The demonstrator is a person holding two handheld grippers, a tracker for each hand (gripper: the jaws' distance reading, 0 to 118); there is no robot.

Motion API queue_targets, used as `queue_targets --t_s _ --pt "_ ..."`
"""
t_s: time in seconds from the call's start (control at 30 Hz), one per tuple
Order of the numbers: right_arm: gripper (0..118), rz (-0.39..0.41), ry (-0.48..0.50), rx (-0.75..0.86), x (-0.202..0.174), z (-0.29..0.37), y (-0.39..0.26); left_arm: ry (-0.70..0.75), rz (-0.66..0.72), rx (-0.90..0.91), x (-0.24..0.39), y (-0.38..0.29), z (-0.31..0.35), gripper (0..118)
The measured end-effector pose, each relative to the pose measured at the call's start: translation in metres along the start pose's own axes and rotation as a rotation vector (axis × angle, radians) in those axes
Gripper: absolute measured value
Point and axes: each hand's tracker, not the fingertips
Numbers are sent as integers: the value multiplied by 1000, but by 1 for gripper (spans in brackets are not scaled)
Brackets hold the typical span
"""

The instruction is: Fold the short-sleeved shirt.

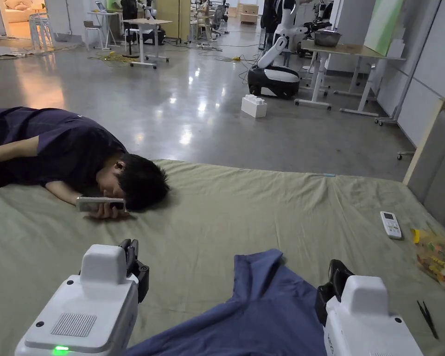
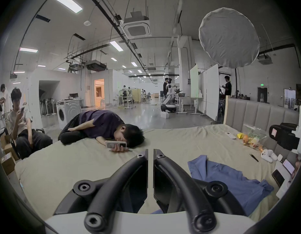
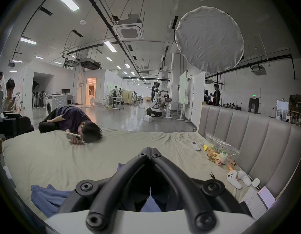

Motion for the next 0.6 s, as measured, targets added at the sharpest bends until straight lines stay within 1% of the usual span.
queue_targets --t_s 0.17,0.27,0.33,0.43,0.6 --pt "0 12 -10 7 2 -3 4 -25 23 -44 -8 0 -3 6" --pt "0 7 -5 -3 3 -3 3 -37 -10 -113 -24 -7 -3 6" --pt "0 21 -2 -12 4 -5 -1 -32 -24 -173 -40 -17 -4 6" --pt "0 28 8 -40 4 -7 -10 -5 -7 -298 -70 -37 -11 6" --pt "0 13 28 -103 -1 -13 -25 28 87 -526 -112 -74 -30 6"
